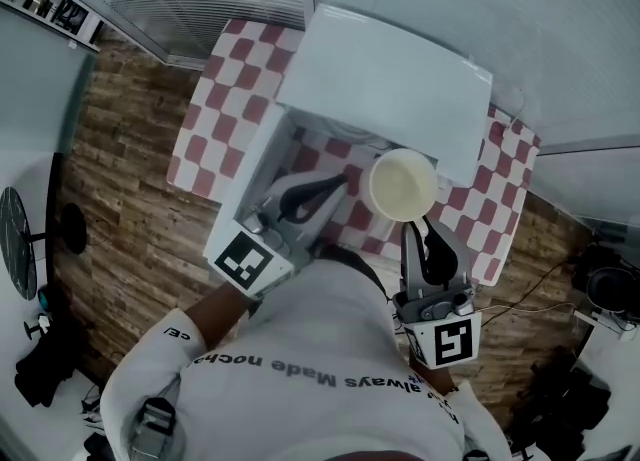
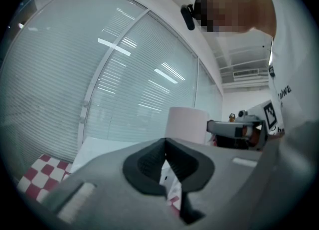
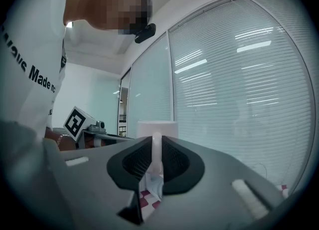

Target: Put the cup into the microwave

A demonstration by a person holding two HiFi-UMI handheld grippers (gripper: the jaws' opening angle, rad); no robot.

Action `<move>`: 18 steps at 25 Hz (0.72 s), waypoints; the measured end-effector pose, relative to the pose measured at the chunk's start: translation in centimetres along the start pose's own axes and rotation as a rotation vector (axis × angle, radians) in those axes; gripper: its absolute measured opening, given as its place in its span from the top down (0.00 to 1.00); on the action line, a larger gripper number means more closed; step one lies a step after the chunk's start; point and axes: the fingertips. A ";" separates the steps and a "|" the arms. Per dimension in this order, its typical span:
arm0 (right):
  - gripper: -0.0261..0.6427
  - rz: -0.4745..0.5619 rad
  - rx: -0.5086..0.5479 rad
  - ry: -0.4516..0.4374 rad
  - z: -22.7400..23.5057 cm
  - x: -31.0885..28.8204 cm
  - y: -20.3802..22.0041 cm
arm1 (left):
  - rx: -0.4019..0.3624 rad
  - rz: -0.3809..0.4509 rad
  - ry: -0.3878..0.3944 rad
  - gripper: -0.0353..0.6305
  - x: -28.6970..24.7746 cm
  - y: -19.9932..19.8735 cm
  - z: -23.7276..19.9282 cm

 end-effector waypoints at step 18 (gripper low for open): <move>0.90 -0.055 -0.058 0.019 0.6 -0.4 8.0 | 0.010 -0.057 0.015 0.94 0.1 7.4 0.4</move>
Point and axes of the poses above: the fingertips, and each gripper's own axes: x backward along the fingers, z to its right, y out of its underside, and after that the axes turned 8 degrees about -x, right-handed
